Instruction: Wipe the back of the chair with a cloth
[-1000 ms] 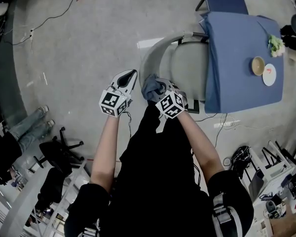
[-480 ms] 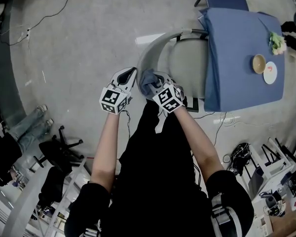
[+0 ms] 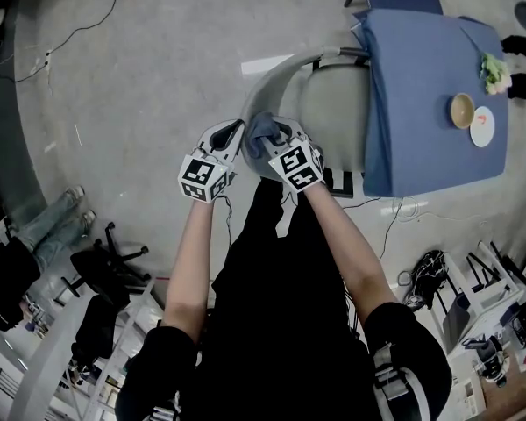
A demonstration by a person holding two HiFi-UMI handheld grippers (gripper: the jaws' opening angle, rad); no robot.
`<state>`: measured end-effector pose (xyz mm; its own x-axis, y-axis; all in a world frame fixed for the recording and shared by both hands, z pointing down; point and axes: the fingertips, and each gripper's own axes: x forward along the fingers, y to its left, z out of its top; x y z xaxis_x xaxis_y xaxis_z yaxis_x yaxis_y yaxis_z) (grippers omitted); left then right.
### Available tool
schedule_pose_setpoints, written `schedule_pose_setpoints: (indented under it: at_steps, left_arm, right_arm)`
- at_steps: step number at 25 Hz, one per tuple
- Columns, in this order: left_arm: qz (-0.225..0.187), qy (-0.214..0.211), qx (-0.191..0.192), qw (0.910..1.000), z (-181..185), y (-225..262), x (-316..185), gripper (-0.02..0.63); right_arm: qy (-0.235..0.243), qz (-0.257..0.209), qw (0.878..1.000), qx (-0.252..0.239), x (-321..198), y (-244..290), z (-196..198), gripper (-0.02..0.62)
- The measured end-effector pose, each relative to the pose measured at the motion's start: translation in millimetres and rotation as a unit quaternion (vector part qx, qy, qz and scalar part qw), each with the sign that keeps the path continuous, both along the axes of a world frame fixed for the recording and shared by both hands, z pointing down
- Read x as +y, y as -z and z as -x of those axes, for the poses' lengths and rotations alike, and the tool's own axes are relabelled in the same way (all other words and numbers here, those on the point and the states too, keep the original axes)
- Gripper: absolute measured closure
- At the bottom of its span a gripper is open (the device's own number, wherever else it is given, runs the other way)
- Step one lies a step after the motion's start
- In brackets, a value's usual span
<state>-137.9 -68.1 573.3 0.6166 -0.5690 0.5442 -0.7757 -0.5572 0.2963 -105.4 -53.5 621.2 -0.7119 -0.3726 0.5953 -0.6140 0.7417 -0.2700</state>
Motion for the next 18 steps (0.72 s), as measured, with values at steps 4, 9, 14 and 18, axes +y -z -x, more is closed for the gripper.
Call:
schedule_pose_setpoints:
  at_steps: [4,9,14,18]
  left_arm:
    - [-0.003,0.003,0.002,1.0000,-0.7,-0.5,0.3,0.580]
    - [-0.008,-0.002,-0.003,1.0000,-1.0,-1.5,0.2,0.580]
    - [-0.010,-0.002,-0.001,0.9999,-0.9,-2.4,0.7,0.580]
    - [-0.012,-0.002,0.005,0.9999,-2.0,-3.4,0.8,0.580]
  right_arm:
    - [-0.016,-0.003,1.000,-0.003,-12.3,-3.7,-3.8,0.474]
    - [-0.033,0.003,0.999,-0.007,-28.7,-4.2,-6.8,0.474]
    - [-0.049,0.011,0.999,-0.016,-38.3,-8.3,-8.5,0.472]
    - [-0.057,0.009,0.998,-0.015,-45.9,-16.3,-15.5,0.472]
